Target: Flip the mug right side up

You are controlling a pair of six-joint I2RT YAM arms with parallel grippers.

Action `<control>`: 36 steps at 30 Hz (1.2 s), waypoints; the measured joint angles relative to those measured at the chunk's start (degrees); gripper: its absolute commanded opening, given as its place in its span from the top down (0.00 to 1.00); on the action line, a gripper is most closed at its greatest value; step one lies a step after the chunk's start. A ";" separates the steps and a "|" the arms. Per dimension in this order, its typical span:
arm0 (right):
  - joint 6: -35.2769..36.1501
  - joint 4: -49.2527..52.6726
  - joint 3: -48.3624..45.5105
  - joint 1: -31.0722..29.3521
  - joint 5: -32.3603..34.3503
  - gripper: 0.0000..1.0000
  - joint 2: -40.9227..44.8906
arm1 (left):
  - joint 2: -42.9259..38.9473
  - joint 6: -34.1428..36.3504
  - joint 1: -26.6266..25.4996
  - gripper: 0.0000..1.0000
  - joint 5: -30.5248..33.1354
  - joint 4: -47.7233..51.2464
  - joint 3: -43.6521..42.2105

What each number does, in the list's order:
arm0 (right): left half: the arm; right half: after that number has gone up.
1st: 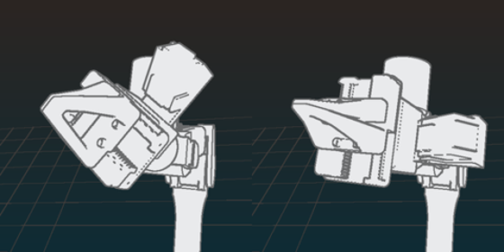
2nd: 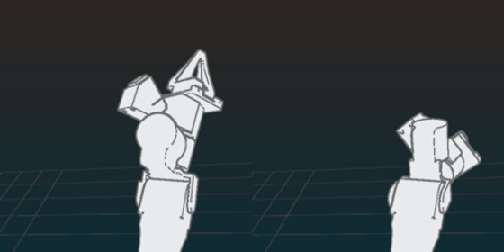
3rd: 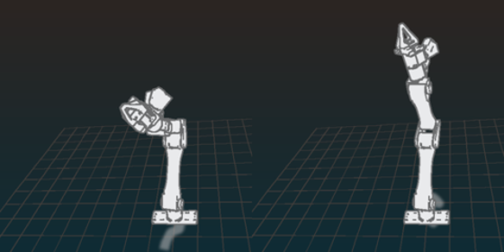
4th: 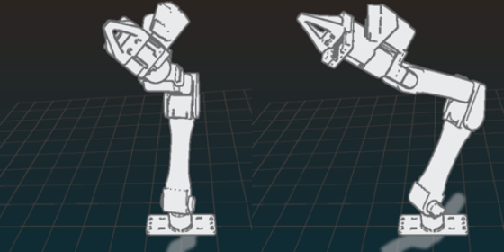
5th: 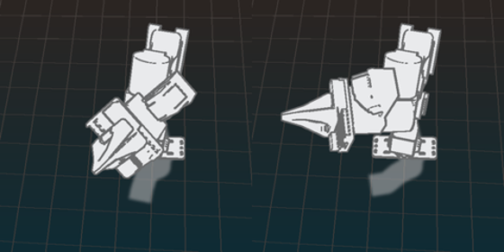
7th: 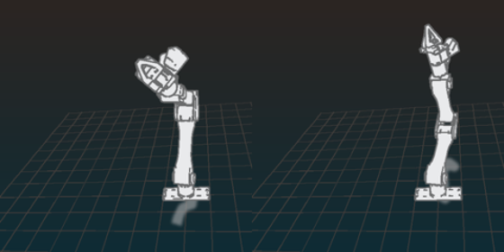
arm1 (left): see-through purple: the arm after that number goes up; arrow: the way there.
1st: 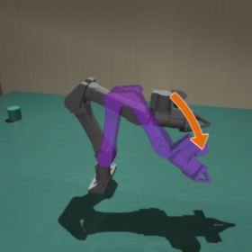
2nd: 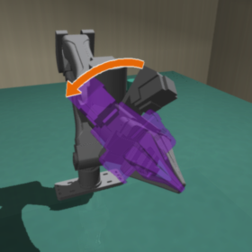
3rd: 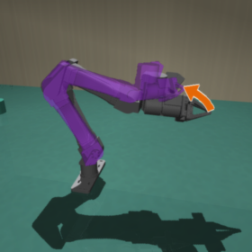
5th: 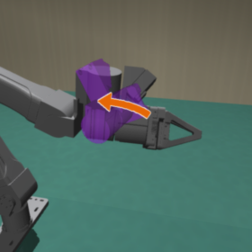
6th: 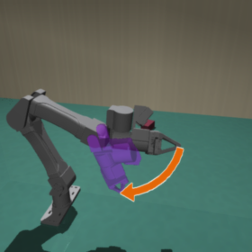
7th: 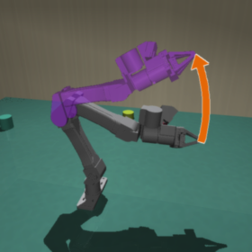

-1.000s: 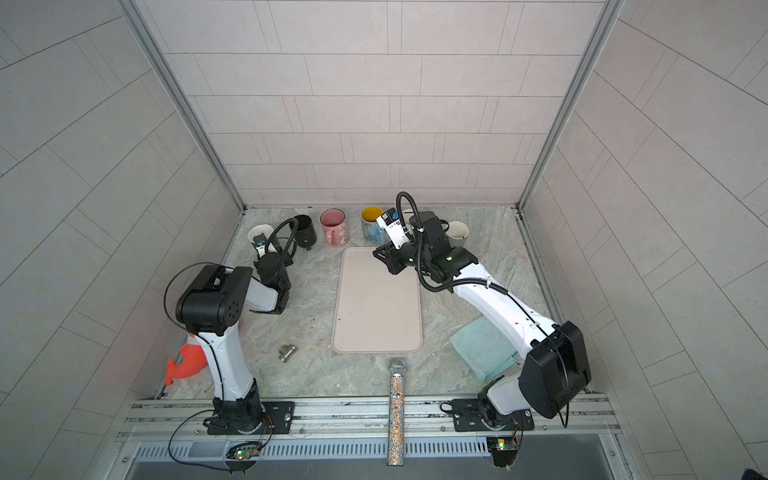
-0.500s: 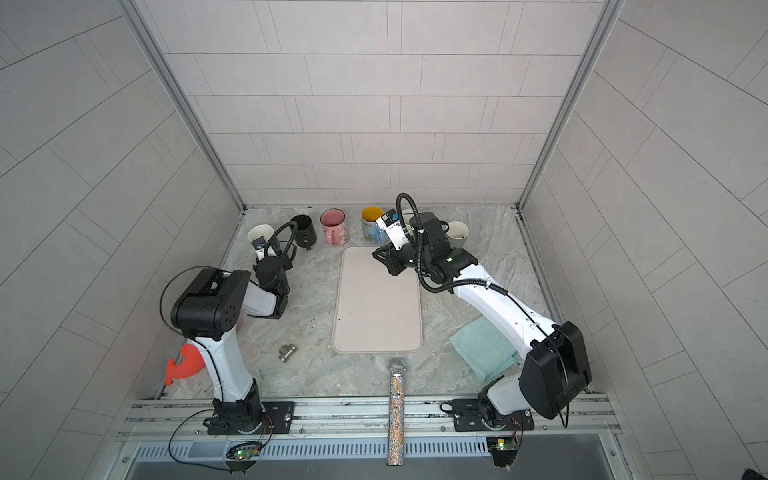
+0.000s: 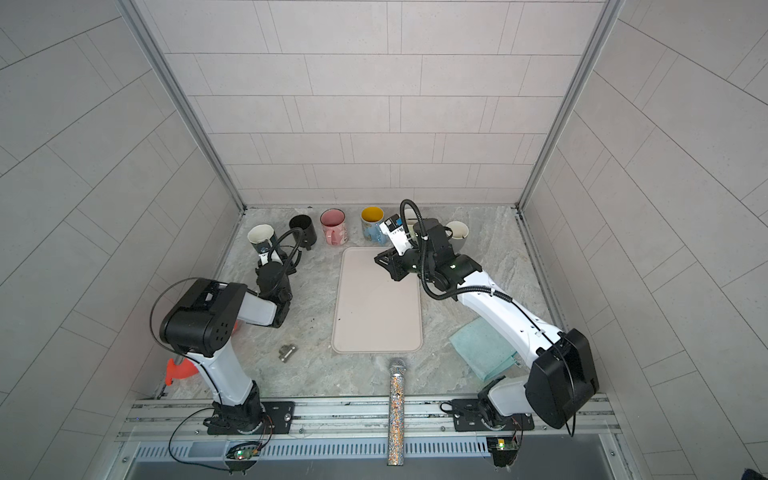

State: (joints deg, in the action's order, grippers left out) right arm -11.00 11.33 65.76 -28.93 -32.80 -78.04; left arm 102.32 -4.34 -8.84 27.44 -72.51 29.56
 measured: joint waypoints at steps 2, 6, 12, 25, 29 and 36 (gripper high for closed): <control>-0.09 -0.42 -0.42 0.00 -0.17 0.84 0.50 | -1.42 0.52 -0.48 0.47 0.55 0.44 -0.90; -0.28 -0.72 -1.55 0.00 -0.39 0.83 1.84 | -4.76 1.64 -1.33 0.29 1.77 1.81 -3.39; -1.16 -0.68 -3.45 0.00 -0.46 0.80 3.91 | -11.67 1.31 -1.68 0.11 2.49 3.45 -8.92; -0.79 2.49 -8.17 0.26 2.69 0.39 10.01 | -33.51 1.33 -1.68 0.00 0.57 29.59 -7.17; 0.59 5.57 -8.61 1.31 5.86 0.25 10.49 | -29.75 3.58 -1.68 0.00 0.94 26.91 -11.85; 2.56 9.11 -10.47 5.33 17.64 0.01 13.64 | -20.46 5.64 0.44 0.00 -1.77 20.20 -14.58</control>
State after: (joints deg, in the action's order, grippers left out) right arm -8.45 20.45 55.29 -23.59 -15.16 -64.40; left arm 81.87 1.30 -8.40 25.67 -52.31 14.98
